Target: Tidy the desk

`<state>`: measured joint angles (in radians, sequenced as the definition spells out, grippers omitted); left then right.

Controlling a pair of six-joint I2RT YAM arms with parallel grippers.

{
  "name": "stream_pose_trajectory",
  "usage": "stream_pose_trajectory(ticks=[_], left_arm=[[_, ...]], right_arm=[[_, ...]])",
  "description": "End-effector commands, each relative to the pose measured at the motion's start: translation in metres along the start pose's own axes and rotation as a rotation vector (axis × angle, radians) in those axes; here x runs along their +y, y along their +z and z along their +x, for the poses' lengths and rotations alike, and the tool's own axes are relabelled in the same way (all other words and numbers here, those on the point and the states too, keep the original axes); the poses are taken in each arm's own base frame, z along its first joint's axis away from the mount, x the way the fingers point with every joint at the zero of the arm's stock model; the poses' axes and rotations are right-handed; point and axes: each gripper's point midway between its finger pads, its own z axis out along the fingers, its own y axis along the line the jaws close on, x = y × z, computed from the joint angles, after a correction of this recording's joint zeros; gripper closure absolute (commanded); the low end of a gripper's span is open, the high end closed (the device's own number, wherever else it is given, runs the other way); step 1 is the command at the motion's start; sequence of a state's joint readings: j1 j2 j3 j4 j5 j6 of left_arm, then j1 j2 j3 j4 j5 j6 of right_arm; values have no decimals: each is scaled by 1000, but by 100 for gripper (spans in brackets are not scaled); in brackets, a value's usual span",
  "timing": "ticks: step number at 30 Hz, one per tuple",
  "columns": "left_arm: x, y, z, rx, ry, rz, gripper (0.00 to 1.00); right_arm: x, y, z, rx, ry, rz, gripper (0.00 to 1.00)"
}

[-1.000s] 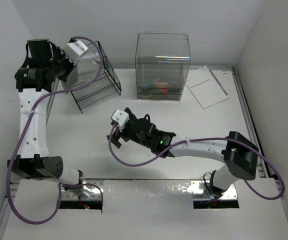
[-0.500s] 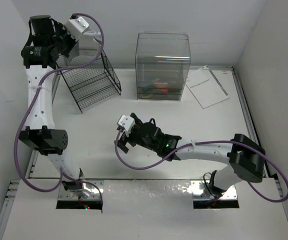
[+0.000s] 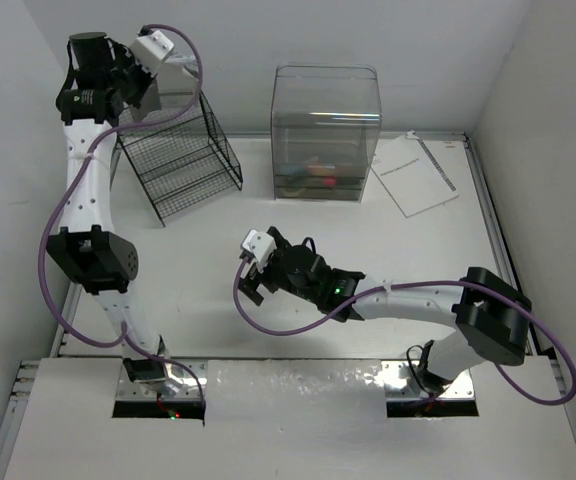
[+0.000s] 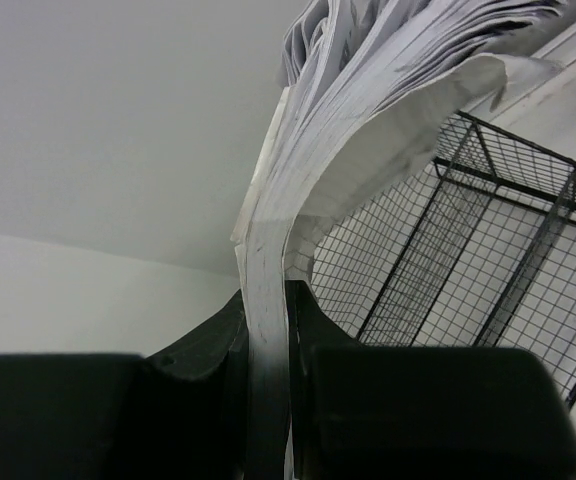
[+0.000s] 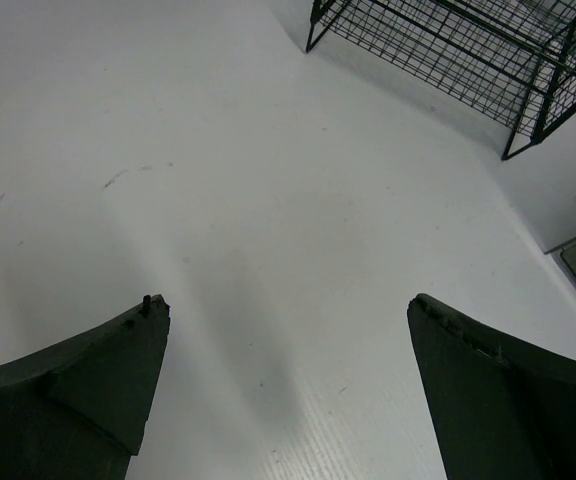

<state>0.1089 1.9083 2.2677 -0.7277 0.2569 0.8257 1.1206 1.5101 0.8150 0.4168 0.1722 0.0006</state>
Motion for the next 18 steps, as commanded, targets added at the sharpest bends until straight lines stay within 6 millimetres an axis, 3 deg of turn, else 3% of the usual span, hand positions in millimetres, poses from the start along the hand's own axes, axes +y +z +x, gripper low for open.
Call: stream_pose_trajectory(ticks=[1,7,13,18], left_arm=[[57,-16,-43,-168,23,-193,100],[44,6,-18,-131,-22,-116,100],[30,43,22,-31,-52,-53,100],[26,54,37,1,-86,-54,100]], right_arm=[[-3,2,-17,-60,30,11,1],[-3,5,-16,-59,33,8,1],[-1,7,-11,-46,37,3,1],[1,8,-9,-43,44,-2,1]])
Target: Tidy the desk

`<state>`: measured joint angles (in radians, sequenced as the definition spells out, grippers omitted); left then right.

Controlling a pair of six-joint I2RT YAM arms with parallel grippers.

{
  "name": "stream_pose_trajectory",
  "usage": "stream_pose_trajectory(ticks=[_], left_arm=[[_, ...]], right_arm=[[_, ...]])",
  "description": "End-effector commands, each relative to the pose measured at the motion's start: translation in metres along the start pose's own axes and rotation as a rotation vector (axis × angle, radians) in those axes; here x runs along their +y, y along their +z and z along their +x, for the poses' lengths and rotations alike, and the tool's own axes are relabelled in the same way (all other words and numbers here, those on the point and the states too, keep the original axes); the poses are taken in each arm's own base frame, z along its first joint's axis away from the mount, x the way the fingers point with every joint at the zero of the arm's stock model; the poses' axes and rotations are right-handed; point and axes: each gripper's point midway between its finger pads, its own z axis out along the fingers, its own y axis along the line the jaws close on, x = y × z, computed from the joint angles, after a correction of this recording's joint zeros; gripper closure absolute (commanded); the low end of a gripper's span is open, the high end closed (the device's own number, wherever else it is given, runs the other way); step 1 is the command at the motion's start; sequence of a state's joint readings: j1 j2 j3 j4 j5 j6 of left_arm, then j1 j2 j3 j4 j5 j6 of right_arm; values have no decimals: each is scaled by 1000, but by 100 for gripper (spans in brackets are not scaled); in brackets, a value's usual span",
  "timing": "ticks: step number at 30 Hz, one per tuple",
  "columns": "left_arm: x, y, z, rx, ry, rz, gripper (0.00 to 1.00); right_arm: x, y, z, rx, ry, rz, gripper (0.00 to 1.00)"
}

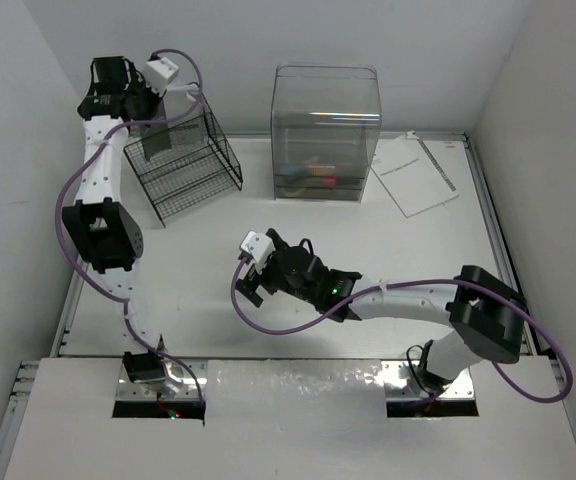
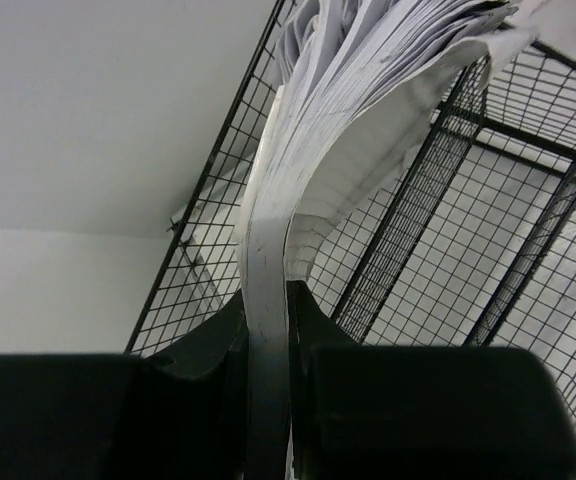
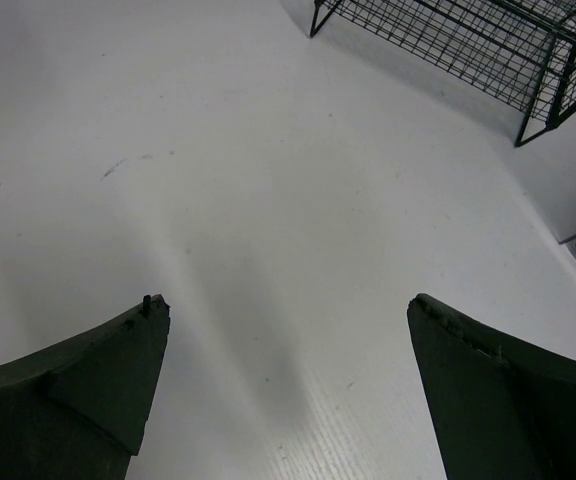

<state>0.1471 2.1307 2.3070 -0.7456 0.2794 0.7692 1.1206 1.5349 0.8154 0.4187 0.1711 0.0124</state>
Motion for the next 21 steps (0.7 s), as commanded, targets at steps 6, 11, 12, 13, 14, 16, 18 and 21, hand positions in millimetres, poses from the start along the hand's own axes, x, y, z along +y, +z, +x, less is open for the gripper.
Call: stream_pose_trajectory(ticks=[6,11,12,13,14,16,18,21], left_arm=[[64,-31,-51,-169,-42,-266,81],[77,-34,-49,-172,-64,-342,37],[78,-36,-49,-172,-77,-352,35],[81,-38,-52,-182,-81,-365,29],[87,-44,-52,-186,-104,-393,29],[97,-51,-56,-210,-128,-447,28],[111,-59,-53,-204,-181,-529,27],[125,-62,-50,-192,-215,-606,23]], right_arm=[[4,5,-13,-58,56,-25,1],[8,6,-10,-50,58,-43,1],[9,6,-8,-46,57,-46,1],[10,6,-9,-48,57,-51,1],[11,7,-8,-46,57,-56,1],[12,8,-9,-46,60,-62,1],[13,8,-9,-45,63,-70,1],[16,8,-7,-42,65,-81,1]])
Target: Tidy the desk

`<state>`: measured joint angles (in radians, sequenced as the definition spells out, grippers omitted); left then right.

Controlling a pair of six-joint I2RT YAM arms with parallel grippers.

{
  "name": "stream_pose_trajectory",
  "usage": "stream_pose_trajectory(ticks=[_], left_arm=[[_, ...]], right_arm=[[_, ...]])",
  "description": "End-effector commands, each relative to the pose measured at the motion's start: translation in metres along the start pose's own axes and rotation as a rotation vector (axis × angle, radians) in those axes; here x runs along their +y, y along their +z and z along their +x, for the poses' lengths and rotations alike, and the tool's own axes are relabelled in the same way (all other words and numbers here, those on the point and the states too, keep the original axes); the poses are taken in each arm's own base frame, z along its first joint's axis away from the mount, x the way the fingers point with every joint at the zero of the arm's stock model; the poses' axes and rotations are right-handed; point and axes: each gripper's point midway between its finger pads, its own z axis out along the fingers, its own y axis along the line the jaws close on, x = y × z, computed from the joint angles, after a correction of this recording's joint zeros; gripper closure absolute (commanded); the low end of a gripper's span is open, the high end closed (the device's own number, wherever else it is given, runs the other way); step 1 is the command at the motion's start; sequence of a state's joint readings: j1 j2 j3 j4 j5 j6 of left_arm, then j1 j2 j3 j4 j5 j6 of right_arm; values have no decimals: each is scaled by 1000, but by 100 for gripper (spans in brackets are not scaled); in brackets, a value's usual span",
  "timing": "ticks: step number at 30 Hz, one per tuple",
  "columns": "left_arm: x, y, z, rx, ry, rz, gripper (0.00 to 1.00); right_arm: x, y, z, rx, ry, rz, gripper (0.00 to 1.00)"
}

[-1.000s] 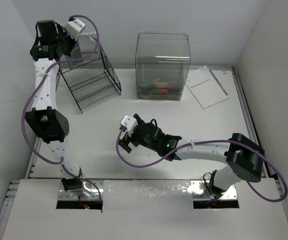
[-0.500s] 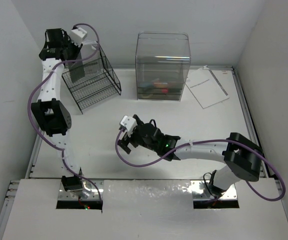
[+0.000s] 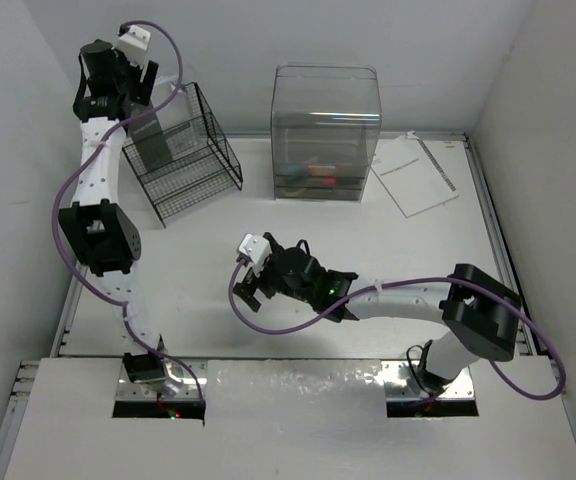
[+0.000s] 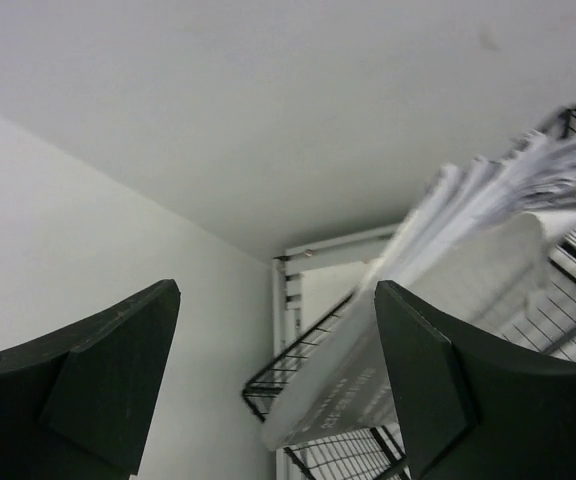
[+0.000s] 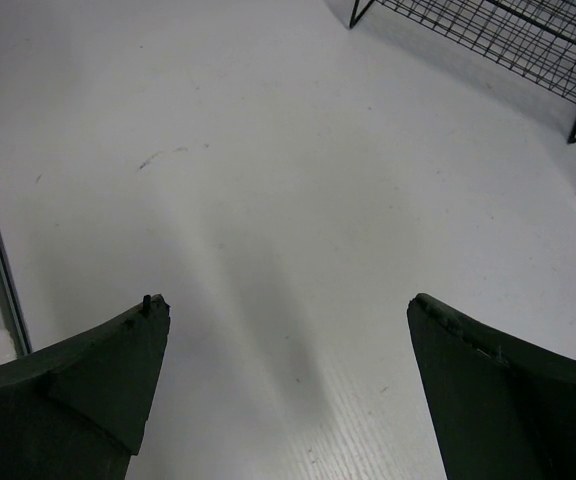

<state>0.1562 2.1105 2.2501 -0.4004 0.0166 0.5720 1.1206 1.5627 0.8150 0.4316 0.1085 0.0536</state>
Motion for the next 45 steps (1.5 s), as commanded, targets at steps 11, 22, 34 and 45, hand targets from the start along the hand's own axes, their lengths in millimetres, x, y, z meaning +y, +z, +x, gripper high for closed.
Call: stream_pose_trajectory(ticks=[11,22,34,45], left_arm=[[50,-6,4,24,-94,-229,21],[60,-68,-67,-147,-170,-158,21],[-25,-131,-35,-36,146,333,23],[-176,-196,85,162,393,663,43]], right_arm=[[-30,-6,-10,51,112,111,1],[-85,-37,18,159,219,300,1],[-124,-81,30,162,332,427,3],[-115,-65,43,200,347,382,9]])
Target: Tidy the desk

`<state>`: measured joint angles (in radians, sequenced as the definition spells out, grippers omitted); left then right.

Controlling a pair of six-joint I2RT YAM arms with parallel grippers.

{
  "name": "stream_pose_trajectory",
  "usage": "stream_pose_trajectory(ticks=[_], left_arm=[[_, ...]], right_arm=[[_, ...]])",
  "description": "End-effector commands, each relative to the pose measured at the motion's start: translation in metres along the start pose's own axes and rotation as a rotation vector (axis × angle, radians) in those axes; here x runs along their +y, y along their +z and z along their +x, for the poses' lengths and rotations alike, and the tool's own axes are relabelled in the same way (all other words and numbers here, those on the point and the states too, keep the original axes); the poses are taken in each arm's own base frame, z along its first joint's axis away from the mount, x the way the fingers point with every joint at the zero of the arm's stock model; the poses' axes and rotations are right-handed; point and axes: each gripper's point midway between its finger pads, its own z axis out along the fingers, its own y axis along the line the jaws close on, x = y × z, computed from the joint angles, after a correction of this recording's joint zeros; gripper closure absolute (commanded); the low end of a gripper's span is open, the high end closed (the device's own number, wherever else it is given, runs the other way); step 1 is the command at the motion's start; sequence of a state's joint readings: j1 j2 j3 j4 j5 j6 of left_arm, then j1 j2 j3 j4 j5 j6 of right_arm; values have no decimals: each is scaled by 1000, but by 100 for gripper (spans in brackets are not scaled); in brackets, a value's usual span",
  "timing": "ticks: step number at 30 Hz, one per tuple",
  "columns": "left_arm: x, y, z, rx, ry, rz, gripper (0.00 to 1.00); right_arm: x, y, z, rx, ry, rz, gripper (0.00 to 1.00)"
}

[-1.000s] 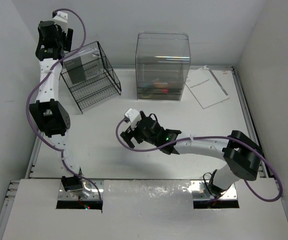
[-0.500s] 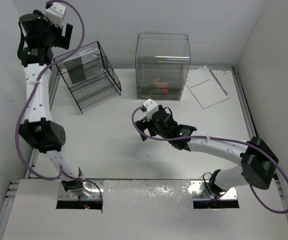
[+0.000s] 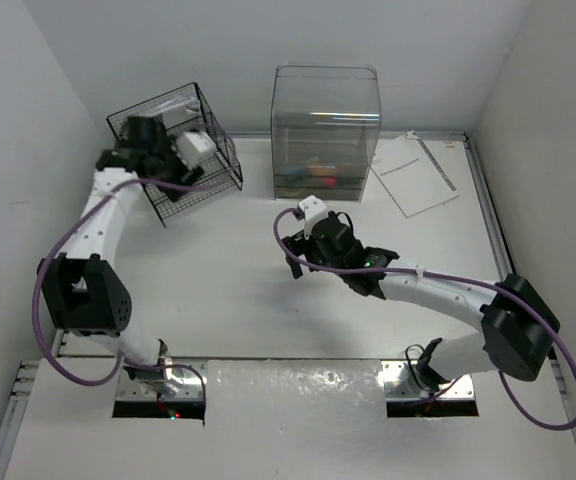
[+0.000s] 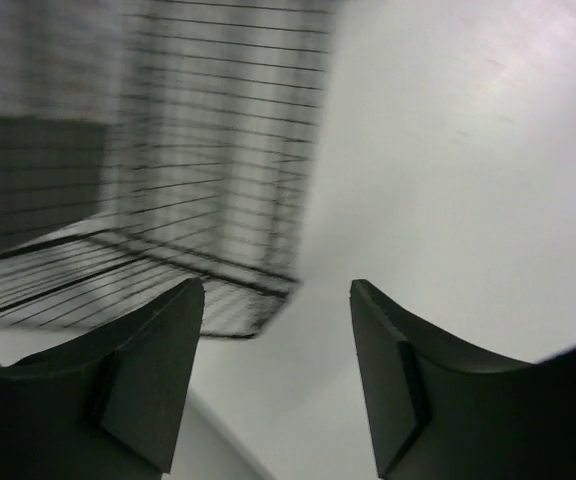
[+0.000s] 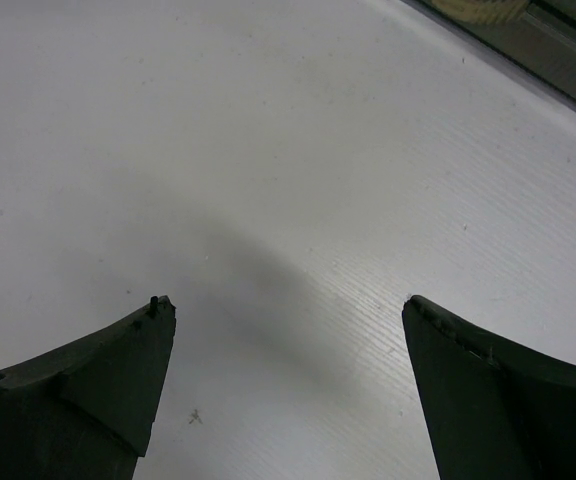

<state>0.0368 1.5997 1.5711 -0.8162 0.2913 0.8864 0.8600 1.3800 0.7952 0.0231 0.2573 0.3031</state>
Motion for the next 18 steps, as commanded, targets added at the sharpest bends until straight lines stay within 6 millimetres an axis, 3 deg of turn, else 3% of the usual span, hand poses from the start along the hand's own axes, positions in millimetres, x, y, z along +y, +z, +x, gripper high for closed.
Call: stream_pose_trajectory(ticks=[1,5,9,12,16,18], left_arm=[[-30,-8,-12,-33,122,-24,41],[-17,20,0,14,22,-85,38],[-12,40,-3,7,6,-72,36],[-12,59,6,41,-12,-53,36],[-30,89,24,91,-24,56,36],[-26,100,29,112,-55,35,37]], right_arm=[[7,1,-12,-42,34,-24,9],[12,4,-6,-19,37,-48,9],[14,6,3,1,37,-60,9],[13,6,10,13,38,-56,9],[11,6,15,24,31,-50,9],[10,6,17,29,27,-46,9]])
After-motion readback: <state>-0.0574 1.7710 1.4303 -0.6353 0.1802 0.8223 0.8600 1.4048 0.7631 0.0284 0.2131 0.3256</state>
